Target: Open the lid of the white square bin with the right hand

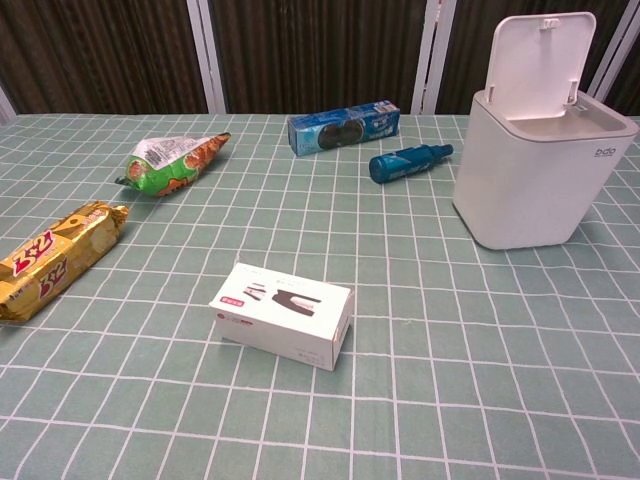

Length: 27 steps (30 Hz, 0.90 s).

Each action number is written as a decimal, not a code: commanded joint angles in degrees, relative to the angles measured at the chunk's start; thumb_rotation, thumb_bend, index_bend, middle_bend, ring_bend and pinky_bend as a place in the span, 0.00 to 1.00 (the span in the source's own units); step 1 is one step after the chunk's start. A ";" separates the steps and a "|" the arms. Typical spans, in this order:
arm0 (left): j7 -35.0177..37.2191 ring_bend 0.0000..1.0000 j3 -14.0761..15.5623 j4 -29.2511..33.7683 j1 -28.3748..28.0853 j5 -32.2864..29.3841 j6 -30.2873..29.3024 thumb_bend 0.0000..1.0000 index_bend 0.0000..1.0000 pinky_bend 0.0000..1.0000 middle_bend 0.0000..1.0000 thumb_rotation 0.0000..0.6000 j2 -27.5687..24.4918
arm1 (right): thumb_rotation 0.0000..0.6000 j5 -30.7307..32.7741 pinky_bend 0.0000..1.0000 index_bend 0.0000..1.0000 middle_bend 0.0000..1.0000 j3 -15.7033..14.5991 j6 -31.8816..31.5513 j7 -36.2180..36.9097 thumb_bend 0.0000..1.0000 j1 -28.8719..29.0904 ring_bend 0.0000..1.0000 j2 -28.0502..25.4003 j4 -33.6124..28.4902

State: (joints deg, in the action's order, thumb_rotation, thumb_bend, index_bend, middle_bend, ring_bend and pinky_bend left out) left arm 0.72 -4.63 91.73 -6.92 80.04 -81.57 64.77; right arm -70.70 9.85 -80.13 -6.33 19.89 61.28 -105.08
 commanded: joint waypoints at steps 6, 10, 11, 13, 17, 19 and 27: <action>-0.44 0.08 0.13 0.20 0.10 0.48 -0.42 0.40 0.09 0.27 0.08 1.00 0.11 | 1.00 -8.73 0.10 0.00 0.04 -6.95 -9.96 4.76 0.16 -10.34 0.00 2.85 5.07; -1.47 0.08 0.23 0.07 0.01 0.92 -0.68 0.40 0.09 0.27 0.08 1.00 0.43 | 1.00 -12.40 0.09 0.00 0.00 -9.07 -11.50 10.20 0.13 -12.79 0.00 4.79 9.91; -1.89 0.08 0.25 -0.01 -0.01 1.03 -0.80 0.40 0.09 0.27 0.08 1.00 0.64 | 1.00 -13.07 0.08 0.00 0.00 -9.42 -11.74 11.70 0.13 -13.32 0.00 5.38 11.38; -2.44 0.08 0.31 -0.16 -0.10 1.28 -0.87 0.40 0.09 0.27 0.08 1.00 0.94 | 1.00 -13.59 0.07 0.00 0.00 -9.75 -11.74 13.72 0.13 -13.95 0.00 6.39 13.57; -2.92 0.08 0.38 -0.24 -0.19 1.54 -0.94 0.40 0.10 0.27 0.09 1.00 1.19 | 1.00 -13.91 0.06 0.00 0.00 -10.23 -10.12 13.82 0.12 -13.88 0.00 6.35 14.62; -3.65 0.09 0.51 -0.54 -0.32 2.05 -1.12 0.40 0.10 0.27 0.09 1.00 1.57 | 1.00 -14.13 0.06 0.00 0.00 -10.50 -8.57 13.52 0.12 -13.60 0.00 5.77 14.59; -3.63 0.09 0.48 -1.09 -0.60 1.68 -0.47 0.41 0.10 0.27 0.10 1.00 1.96 | 1.00 -13.11 0.05 0.00 0.00 -9.27 -6.90 11.67 0.12 -13.75 0.00 5.80 13.69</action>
State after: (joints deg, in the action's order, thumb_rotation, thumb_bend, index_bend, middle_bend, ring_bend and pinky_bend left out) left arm -2.95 -4.14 90.67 -7.50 81.77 -82.09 66.73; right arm -83.83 0.57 -87.06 5.37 6.17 67.08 -91.37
